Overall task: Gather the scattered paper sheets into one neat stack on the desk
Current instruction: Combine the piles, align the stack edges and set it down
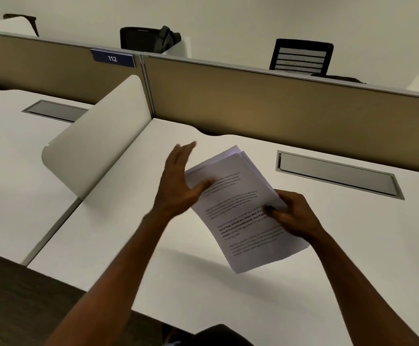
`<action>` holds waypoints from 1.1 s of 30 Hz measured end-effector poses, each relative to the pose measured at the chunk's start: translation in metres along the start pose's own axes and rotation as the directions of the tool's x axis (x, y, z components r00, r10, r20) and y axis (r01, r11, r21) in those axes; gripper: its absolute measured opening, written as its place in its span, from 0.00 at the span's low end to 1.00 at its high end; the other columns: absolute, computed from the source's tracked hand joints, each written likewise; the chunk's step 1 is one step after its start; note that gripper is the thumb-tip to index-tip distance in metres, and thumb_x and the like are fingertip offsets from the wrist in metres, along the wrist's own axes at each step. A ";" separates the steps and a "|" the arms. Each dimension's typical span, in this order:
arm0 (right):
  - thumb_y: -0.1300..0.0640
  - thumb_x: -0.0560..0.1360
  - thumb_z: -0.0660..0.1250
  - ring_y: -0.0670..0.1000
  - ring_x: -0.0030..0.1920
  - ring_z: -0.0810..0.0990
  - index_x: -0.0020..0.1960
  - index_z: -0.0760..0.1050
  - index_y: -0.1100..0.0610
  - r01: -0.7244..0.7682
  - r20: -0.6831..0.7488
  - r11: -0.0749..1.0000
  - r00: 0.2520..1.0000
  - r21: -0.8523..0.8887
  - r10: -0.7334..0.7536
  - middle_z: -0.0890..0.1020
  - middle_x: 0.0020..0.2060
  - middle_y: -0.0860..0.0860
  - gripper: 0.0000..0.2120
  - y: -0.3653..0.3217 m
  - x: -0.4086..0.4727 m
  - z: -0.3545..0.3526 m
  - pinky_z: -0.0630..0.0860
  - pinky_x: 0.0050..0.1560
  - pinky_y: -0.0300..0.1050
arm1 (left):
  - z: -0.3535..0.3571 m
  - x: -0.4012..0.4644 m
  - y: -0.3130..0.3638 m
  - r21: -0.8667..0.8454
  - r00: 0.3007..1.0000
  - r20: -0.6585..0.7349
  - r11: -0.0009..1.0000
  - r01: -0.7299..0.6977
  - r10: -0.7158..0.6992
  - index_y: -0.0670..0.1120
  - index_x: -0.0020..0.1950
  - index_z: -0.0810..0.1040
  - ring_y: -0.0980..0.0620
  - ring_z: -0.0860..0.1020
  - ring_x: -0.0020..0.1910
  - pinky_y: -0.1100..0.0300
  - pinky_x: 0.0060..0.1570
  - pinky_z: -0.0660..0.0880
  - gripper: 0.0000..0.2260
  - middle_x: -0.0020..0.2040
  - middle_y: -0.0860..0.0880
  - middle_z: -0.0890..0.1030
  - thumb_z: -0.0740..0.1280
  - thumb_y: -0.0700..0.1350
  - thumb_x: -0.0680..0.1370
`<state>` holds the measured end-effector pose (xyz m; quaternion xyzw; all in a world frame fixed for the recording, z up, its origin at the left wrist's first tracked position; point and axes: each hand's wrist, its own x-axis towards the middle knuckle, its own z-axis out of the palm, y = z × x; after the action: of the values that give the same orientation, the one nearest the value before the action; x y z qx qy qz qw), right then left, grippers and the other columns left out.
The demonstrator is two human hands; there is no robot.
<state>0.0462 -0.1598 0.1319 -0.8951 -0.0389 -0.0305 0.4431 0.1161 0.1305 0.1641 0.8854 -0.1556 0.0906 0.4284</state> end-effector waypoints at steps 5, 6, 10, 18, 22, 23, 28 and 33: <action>0.53 0.71 0.69 0.43 0.43 0.82 0.53 0.83 0.50 0.091 0.098 0.994 0.991 -0.053 -0.085 0.86 0.44 0.45 0.11 -0.012 0.010 -0.003 0.78 0.43 0.40 | -0.033 0.036 0.012 -0.038 0.935 0.351 0.999 -0.035 0.046 0.54 0.68 0.74 0.52 0.80 0.59 0.52 0.61 0.77 0.28 0.61 0.52 0.82 0.76 0.55 0.70; 0.52 0.71 0.68 0.43 0.43 0.82 0.54 0.83 0.51 0.096 0.106 0.994 0.990 -0.058 -0.090 0.86 0.44 0.45 0.12 -0.014 0.011 -0.005 0.78 0.42 0.40 | -0.035 0.037 0.010 -0.045 0.915 0.402 0.999 -0.019 0.036 0.53 0.64 0.78 0.51 0.81 0.55 0.51 0.56 0.79 0.23 0.58 0.52 0.83 0.75 0.54 0.71; 0.52 0.71 0.70 0.44 0.43 0.83 0.52 0.82 0.46 0.063 0.171 0.997 0.984 -0.049 -0.053 0.85 0.45 0.44 0.10 -0.018 0.011 -0.011 0.76 0.42 0.40 | -0.024 0.028 0.005 -0.163 0.908 0.418 0.984 0.070 0.005 0.48 0.52 0.84 0.50 0.84 0.44 0.55 0.43 0.79 0.09 0.46 0.50 0.86 0.71 0.50 0.75; 0.54 0.66 0.76 0.56 0.59 0.81 0.64 0.78 0.51 -0.325 0.459 0.855 0.881 0.405 0.118 0.84 0.57 0.54 0.26 0.034 -0.025 -0.050 0.79 0.54 0.49 | -0.020 -0.006 -0.031 -0.411 0.946 0.311 0.884 0.222 -0.092 0.43 0.54 0.82 0.44 0.86 0.44 0.48 0.44 0.83 0.11 0.47 0.46 0.86 0.71 0.47 0.76; 0.68 0.66 0.70 0.59 0.61 0.80 0.67 0.71 0.60 -0.387 0.357 0.598 0.918 0.702 0.174 0.83 0.58 0.57 0.29 0.046 -0.048 -0.012 0.80 0.55 0.51 | -0.013 -0.020 -0.046 -0.540 0.930 0.312 0.768 0.343 -0.196 0.40 0.55 0.82 0.44 0.85 0.46 0.52 0.44 0.82 0.09 0.50 0.44 0.86 0.71 0.42 0.77; 0.68 0.68 0.70 0.60 0.60 0.80 0.66 0.71 0.61 -0.352 0.295 0.589 0.936 0.728 0.195 0.82 0.58 0.59 0.27 0.041 -0.048 -0.003 0.80 0.55 0.54 | -0.009 -0.023 -0.048 -0.562 0.923 0.319 0.742 0.366 -0.213 0.41 0.55 0.82 0.45 0.85 0.47 0.53 0.45 0.82 0.09 0.51 0.44 0.86 0.71 0.41 0.77; 0.63 0.70 0.73 0.61 0.54 0.83 0.56 0.80 0.59 -0.263 0.008 0.657 0.931 0.707 0.365 0.85 0.51 0.58 0.14 0.025 -0.035 0.017 0.79 0.57 0.62 | 0.001 -0.031 -0.067 -0.555 0.899 0.359 0.717 0.422 -0.251 0.42 0.56 0.83 0.47 0.84 0.53 0.53 0.51 0.81 0.15 0.54 0.44 0.86 0.75 0.47 0.73; 0.61 0.72 0.74 0.59 0.50 0.84 0.49 0.83 0.52 -0.271 -0.075 0.750 0.917 0.603 0.391 0.86 0.44 0.52 0.08 0.035 -0.032 0.025 0.80 0.54 0.63 | 0.014 -0.037 -0.084 -0.512 0.880 0.375 0.726 0.460 -0.293 0.43 0.56 0.83 0.54 0.84 0.51 0.64 0.48 0.80 0.09 0.52 0.49 0.87 0.71 0.38 0.77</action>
<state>0.0180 -0.1618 0.0863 -0.7013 0.1576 -0.0260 0.6948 0.1115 0.1757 0.0836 0.7256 -0.0477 -0.1722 0.6645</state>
